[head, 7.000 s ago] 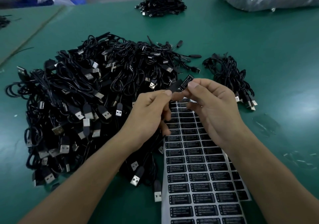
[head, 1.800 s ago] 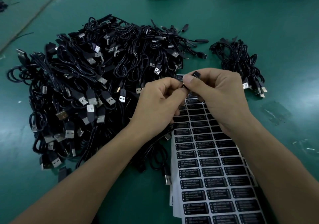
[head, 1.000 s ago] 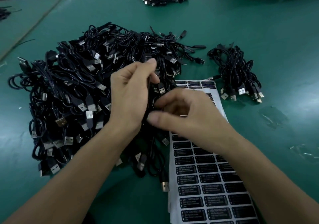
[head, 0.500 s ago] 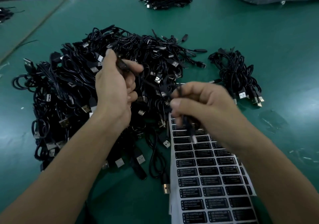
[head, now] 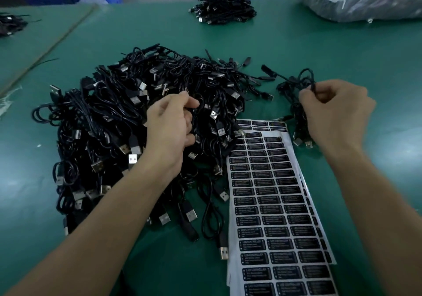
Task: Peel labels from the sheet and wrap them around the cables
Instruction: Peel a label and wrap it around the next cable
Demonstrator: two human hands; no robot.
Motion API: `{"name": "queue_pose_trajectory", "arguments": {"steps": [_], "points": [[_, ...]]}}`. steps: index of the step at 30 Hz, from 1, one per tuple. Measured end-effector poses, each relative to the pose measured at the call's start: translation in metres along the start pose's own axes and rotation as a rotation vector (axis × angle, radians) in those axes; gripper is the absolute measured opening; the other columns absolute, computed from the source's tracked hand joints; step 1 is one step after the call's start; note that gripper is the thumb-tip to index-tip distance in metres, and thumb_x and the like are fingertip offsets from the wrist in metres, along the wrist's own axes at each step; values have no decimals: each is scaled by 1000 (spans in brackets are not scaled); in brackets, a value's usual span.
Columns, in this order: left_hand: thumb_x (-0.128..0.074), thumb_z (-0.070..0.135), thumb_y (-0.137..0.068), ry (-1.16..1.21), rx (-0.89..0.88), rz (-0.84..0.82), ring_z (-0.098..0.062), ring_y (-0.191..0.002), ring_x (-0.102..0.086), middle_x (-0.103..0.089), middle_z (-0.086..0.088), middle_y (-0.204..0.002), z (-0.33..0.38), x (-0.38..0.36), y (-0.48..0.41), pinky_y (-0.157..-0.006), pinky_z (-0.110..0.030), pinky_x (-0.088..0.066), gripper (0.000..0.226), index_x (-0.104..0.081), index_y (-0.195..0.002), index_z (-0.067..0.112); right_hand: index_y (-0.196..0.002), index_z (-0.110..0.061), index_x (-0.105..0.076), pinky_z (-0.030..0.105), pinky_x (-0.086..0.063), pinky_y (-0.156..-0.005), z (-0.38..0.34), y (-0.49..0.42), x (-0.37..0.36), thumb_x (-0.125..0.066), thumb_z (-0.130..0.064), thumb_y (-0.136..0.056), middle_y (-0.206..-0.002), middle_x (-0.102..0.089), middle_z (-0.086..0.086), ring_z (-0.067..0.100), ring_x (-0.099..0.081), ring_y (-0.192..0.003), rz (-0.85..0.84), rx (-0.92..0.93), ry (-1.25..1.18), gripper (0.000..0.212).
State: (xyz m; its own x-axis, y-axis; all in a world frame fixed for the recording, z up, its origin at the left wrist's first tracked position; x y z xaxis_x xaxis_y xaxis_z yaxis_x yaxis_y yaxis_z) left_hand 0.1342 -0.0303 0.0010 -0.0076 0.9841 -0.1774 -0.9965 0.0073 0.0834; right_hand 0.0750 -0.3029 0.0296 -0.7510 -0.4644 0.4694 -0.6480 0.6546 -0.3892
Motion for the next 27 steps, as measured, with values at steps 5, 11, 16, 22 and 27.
{"name": "queue_pose_trajectory", "arguments": {"steps": [5, 11, 16, 22, 27], "points": [[-50, 18, -102, 12, -27, 31, -4, -43, -27, -36, 10, -52, 3, 2, -1, -37, -18, -25, 27, -60, -78, 15, -106, -15, -67, 20, -33, -68, 20, -14, 0, -58, -27, -92, -97, -69, 14, 27, -43, -106, -47, -132, 197, 20], [-64, 19, -96, -442, -311, -31, -3, -47, -42, -53, 15, -57, 11, -6, 4, -45, -20, -40, 14, -62, -84, 25, -144, -20, -41, 40, -35, -85, 6, -5, -3, -60, -38, -94, -136, -50, 12, 32, -46, -123, -84, -82, 271, 57], [-68, 22, -92, -740, -375, -113, 2, -61, -56, -62, 11, -99, 1, -13, 7, -60, -7, -44, 11, -63, -97, 31, -135, -19, -51, 31, -32, -80, -24, 14, -15, -63, -30, -94, -124, -47, 9, 28, -47, -112, -100, 133, 384, 44], [-68, 20, -93, -752, -361, -122, -3, -48, -61, -62, 11, -71, -2, -13, 6, -52, -6, -42, 19, -69, -111, 24, -97, -20, -69, 32, -45, -74, -73, 40, -76, -51, -35, -101, -95, -58, 0, 17, -53, -87, -428, 372, 267, 24], [-65, 14, -93, -706, -336, -151, -5, -46, -64, -70, 14, -77, -3, -14, 4, -47, -8, -44, 18, -72, -108, 21, -88, -17, -65, 35, -45, -64, -76, 44, -104, -53, -53, -95, -81, -64, 1, 22, -59, -76, -513, 164, 156, 39]]}}
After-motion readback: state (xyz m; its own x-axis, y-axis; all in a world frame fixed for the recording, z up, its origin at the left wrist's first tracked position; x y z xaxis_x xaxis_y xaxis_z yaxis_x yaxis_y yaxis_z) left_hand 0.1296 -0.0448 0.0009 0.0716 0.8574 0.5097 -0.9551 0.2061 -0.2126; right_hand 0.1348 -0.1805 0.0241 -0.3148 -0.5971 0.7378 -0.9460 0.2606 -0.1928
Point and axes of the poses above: each hand's wrist, its own y-axis away from the middle knuckle, its own x-axis out of the back of the hand, z = x × y, the point moved 6 cm from there along -y, towards the middle knuckle
